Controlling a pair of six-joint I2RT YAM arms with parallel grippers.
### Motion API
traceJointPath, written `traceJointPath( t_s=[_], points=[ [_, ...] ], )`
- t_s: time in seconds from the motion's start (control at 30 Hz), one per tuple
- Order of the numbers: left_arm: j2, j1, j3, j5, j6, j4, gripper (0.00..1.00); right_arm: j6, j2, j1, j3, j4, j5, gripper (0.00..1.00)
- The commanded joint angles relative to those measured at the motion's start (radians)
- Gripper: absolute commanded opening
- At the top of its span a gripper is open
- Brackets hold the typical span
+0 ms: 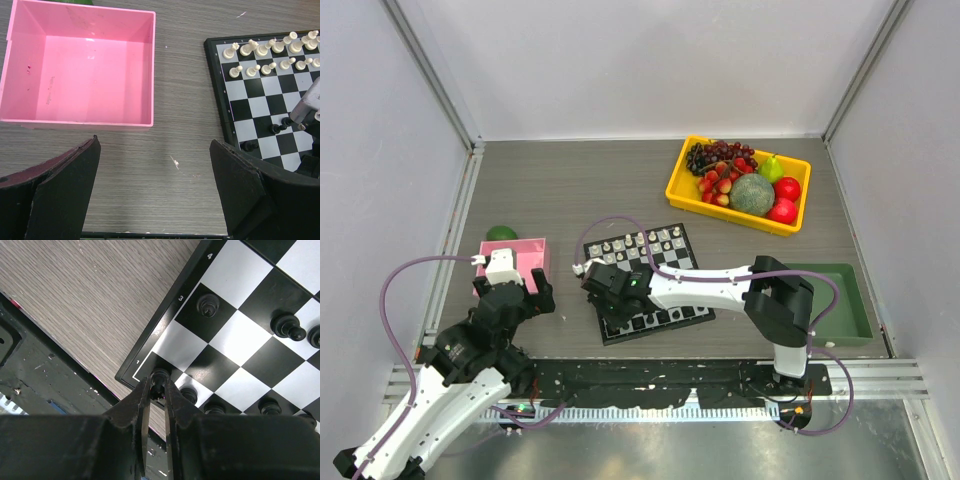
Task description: Set up the chess pieces on the board
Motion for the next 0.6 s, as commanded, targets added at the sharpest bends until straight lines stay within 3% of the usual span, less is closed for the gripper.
traceJointPath(
  t_s=[0.0, 0.23, 0.57],
  points=[
    [-0.002, -0.002, 0.001, -0.021, 0.005, 0.037, 0.99, 0.001, -0.002, 0.006, 0.010, 0.017, -0.015, 0.20],
    [-0.006, -0.002, 0.001, -0.023, 0.005, 0.037, 0.99, 0.002, -0.008, 0.004, 0.004, 0.019, -0.013, 0.22],
    [-0.008, -0.003, -0.001, -0.024, 0.004, 0.039, 0.99, -0.003, -0.031, 0.006, 0.028, 0.011, -0.013, 0.39]
  ],
)
